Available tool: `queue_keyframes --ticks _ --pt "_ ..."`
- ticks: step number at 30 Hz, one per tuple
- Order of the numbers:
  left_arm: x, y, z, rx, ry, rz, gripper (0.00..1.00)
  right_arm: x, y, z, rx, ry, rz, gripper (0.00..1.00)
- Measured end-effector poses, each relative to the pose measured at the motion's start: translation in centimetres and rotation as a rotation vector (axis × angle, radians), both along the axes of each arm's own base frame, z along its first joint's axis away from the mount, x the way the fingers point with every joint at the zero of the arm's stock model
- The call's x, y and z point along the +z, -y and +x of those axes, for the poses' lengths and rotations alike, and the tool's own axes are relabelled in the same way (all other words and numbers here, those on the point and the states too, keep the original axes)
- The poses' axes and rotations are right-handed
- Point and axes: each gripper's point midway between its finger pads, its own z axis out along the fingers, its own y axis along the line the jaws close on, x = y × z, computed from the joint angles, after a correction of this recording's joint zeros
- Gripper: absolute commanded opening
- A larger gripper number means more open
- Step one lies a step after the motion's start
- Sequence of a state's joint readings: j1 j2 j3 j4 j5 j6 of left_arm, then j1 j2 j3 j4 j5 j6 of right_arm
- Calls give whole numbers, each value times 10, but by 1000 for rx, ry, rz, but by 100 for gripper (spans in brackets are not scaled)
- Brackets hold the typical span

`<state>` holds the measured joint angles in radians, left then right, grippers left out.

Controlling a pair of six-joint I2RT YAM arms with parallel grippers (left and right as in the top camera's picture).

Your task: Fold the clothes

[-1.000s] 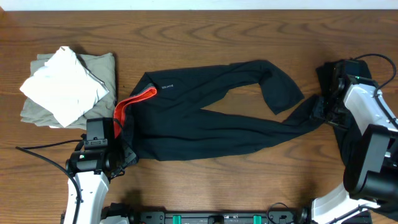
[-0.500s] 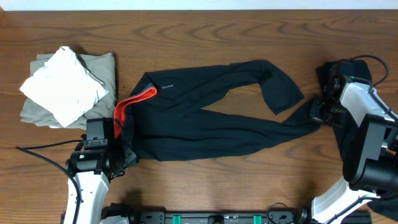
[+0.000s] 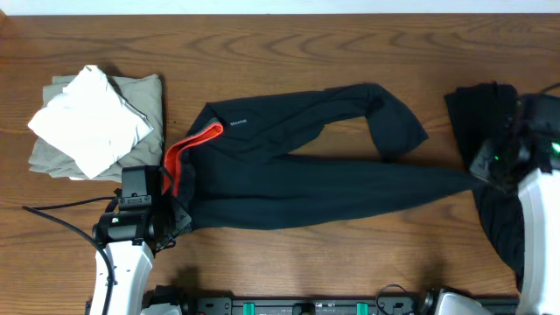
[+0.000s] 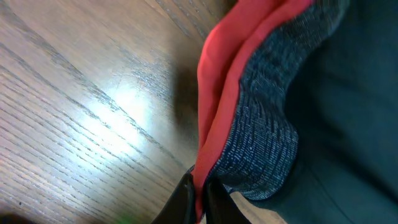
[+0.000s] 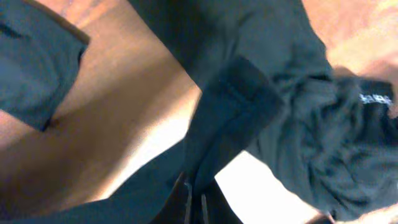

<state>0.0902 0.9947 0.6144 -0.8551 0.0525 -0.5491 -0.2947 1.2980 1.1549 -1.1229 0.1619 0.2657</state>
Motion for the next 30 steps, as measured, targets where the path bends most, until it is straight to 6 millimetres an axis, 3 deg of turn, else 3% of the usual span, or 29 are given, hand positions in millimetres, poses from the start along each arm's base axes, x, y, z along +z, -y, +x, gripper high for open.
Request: queue_keyframes --ticks 11,17,20,22,24,25,30 --pt "0 0 0 0 0 0 9 -8 4 -32 -38 -140 -6 3" --pt "0 0 0 0 0 0 8 -8 11 -29 -62 -133 -37 5" --pt "0 0 0 0 0 0 8 -17 14 -26 -70 -165 -37 5" --pt "0 0 0 0 0 0 8 -28 16 -21 -72 -198 -30 5" --pt "0 0 0 0 0 0 8 -45 20 -9 -76 -219 -22 11" --pt "0 0 0 0 0 0 9 -54 22 0 -79 -218 -21 20" --pt "0 0 0 0 -2 0 8 -92 41 56 -90 -113 -45 34"
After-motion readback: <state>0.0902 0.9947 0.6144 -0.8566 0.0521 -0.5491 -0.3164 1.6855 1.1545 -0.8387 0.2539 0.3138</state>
